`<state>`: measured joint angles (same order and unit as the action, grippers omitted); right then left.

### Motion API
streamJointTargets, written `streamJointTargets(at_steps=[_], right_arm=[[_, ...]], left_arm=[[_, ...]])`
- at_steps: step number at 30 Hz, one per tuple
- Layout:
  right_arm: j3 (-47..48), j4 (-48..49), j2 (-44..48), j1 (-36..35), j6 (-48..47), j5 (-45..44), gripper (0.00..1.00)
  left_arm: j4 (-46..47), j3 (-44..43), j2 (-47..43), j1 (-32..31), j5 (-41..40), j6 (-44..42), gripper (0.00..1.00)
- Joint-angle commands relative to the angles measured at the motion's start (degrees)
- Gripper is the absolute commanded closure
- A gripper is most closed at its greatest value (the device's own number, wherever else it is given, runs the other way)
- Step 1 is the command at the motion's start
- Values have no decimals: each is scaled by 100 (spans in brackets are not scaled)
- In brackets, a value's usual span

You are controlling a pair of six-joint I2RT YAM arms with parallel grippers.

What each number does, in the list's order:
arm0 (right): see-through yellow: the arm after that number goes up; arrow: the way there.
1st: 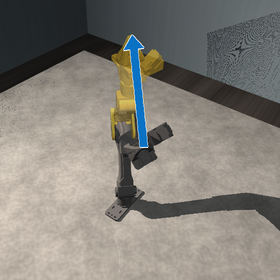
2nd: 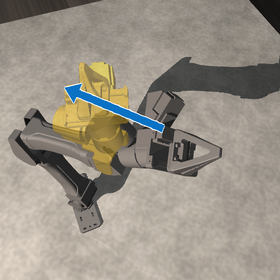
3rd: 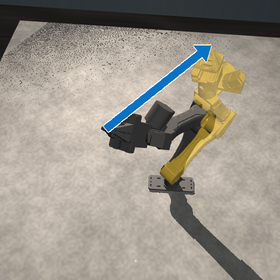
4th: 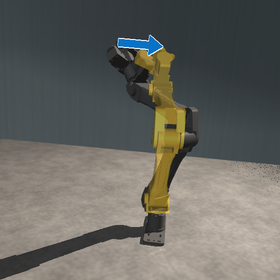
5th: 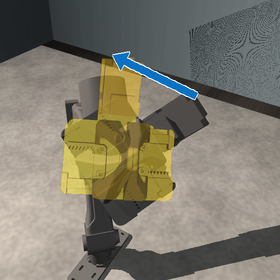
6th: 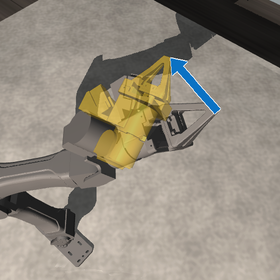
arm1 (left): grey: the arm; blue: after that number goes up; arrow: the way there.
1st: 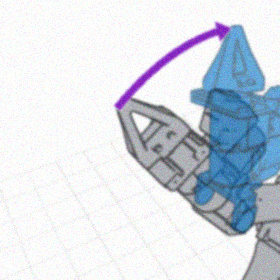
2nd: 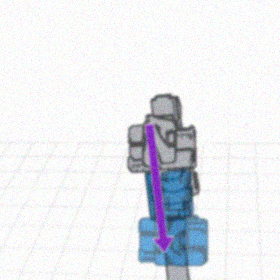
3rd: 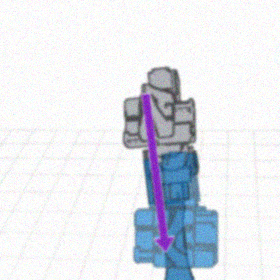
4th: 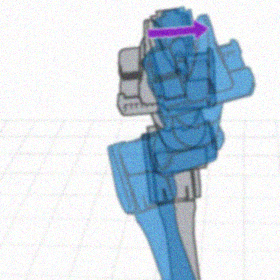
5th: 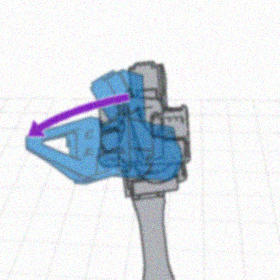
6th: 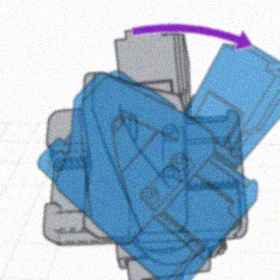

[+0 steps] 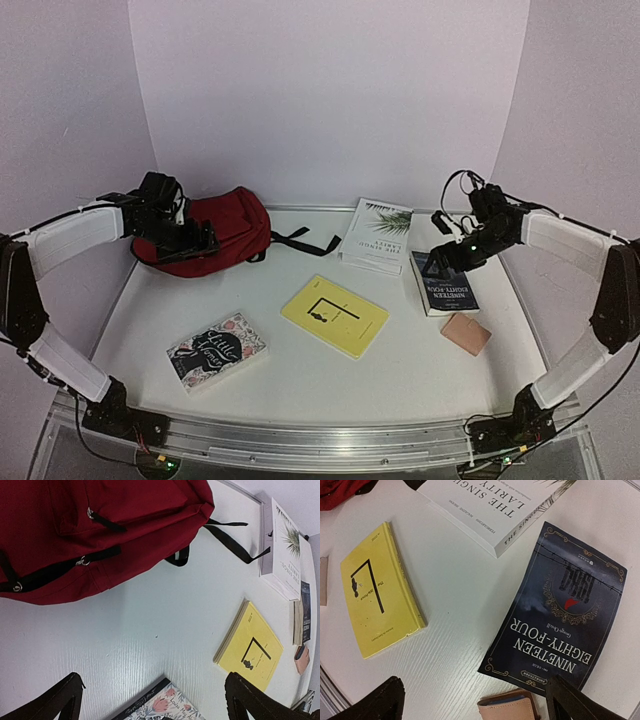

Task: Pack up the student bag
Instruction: Move the book to the center of the board.

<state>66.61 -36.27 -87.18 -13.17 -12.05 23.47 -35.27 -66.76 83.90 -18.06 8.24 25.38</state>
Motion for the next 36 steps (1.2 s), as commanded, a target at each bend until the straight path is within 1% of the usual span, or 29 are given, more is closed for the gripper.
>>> streamJointTargets(at_steps=[1,5,7,9,11,13,15,19,24,28,31,34,36], right_arm=[[691,-55,-468,-642,-94,50,2],[1366,-223,-1010,-1243,-164,-35,2],[1531,-262,-1221,-1362,-139,71,2],[1615,-289,-1343,-1405,-115,171,2],[1593,-289,-1384,-1416,-113,204,2],[1509,-290,-1362,-1416,-139,176,2],[1416,-293,-1302,-1417,-183,128,2],[1284,-294,-1158,-1413,-276,5,2],[1195,-302,-1053,-1409,-312,-45,2],[1199,-297,-1030,-1411,-328,-86,2],[1192,-313,-997,-1407,-392,-187,2],[1202,-311,-974,-1408,-412,-269,2],[1211,-312,-957,-1408,-412,-302,2]], left_arm=[[-594,73,-274,10,-300,186,0],[-1149,369,-295,12,-416,201,0],[-1471,564,-377,7,-356,185,0],[-1668,764,-506,-12,-92,142,0],[-1641,890,-604,-324,-83,202,0],[-1844,771,-401,-450,39,254,0],[-2123,698,-72,-528,-171,388,0],[-2132,716,535,-697,-141,401,0],[-1881,772,940,-698,11,354,0],[-1278,970,1289,-708,726,279,0],[-890,1055,1425,-857,1182,308,0],[-254,1165,1455,-1061,1723,565,0],[151,1171,1526,-1311,1833,842,0]])
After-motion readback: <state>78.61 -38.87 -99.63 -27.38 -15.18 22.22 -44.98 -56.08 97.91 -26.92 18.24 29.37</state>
